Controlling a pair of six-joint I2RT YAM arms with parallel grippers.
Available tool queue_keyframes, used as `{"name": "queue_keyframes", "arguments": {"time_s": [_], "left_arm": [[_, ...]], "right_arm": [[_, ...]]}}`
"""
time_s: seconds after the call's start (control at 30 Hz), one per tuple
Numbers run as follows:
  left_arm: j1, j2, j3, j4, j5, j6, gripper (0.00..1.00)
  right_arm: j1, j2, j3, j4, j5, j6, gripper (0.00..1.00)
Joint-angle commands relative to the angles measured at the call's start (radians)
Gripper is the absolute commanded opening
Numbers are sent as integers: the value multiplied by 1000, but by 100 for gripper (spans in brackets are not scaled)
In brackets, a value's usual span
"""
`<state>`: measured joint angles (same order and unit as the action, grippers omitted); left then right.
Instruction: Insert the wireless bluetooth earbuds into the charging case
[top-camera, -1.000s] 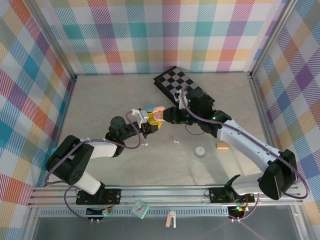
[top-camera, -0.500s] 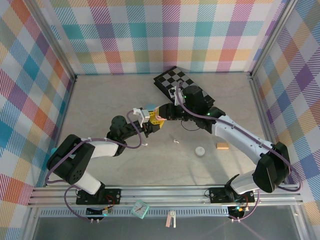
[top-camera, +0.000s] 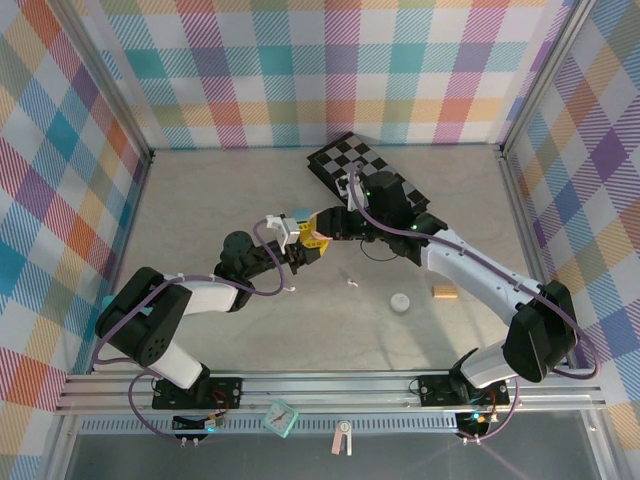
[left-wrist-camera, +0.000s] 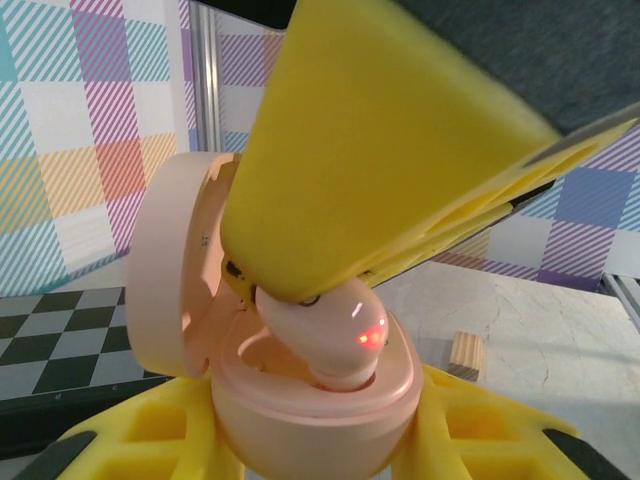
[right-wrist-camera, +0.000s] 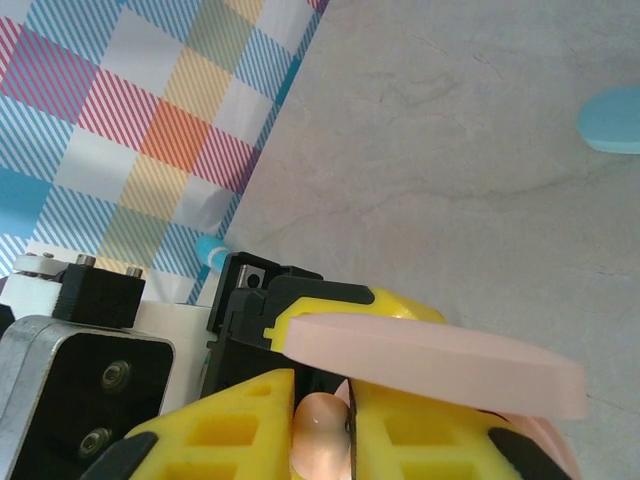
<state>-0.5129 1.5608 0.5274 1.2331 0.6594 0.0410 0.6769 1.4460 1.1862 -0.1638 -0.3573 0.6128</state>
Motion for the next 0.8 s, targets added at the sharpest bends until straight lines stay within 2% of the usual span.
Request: {"name": "queue_keyframes", "arguments": {"time_s": [0.0,0.5,0.77], "left_arm": [[-10,-6,34,84,14,-8,19],[-10,-8,28,90,11,-10,19],[-10,-11,25,91,9,-8,19]], "right_arm": [[-4,14,24,-8,22,-19,25],[-3,-51,12,-34,49,-50,30],[-3,-108,-19,-12,28,-69,39]]}}
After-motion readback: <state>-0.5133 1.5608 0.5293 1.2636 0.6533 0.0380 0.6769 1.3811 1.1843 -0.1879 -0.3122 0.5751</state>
